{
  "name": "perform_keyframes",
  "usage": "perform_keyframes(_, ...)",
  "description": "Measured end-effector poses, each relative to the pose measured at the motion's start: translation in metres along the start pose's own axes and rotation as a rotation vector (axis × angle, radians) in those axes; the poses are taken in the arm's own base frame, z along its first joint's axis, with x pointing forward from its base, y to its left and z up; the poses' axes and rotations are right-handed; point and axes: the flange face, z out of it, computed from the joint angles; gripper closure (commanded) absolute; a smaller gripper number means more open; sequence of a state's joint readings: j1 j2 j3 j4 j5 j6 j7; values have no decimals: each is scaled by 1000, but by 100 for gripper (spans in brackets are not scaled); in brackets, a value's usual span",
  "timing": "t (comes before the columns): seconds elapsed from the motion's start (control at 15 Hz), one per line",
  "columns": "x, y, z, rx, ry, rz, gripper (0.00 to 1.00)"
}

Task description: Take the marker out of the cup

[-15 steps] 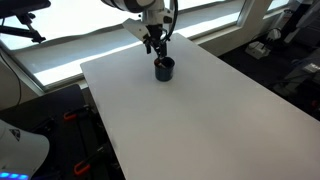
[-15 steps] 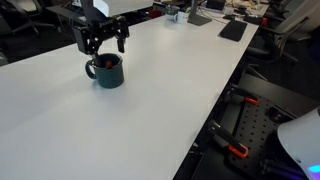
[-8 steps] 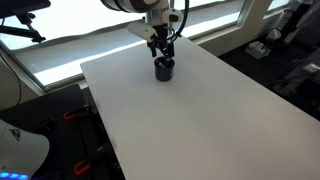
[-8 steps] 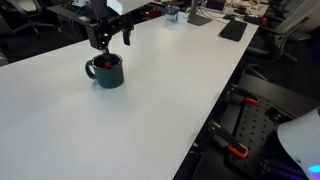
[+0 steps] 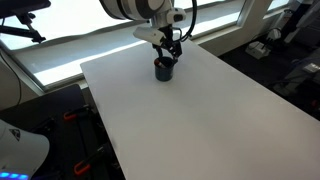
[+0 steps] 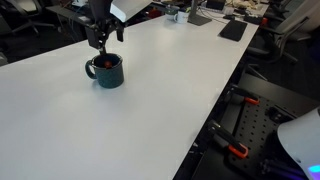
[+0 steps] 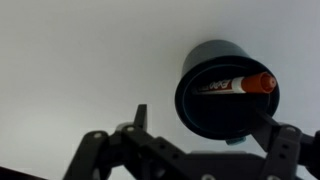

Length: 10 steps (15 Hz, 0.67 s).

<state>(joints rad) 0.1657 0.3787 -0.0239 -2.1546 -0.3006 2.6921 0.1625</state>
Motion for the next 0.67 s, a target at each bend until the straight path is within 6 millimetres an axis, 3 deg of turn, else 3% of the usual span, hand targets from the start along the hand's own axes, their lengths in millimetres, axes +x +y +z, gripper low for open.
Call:
perform_keyframes(0.4, 9, -10, 13, 73, 122, -25, 1)
perform_keyframes(0.53, 12, -17, 14, 123, 152, -28, 5)
perform_keyframes(0.6, 12, -20, 15, 148, 161, -27, 17)
perform_keyframes(0.67, 13, -23, 15, 170, 167, -29, 8)
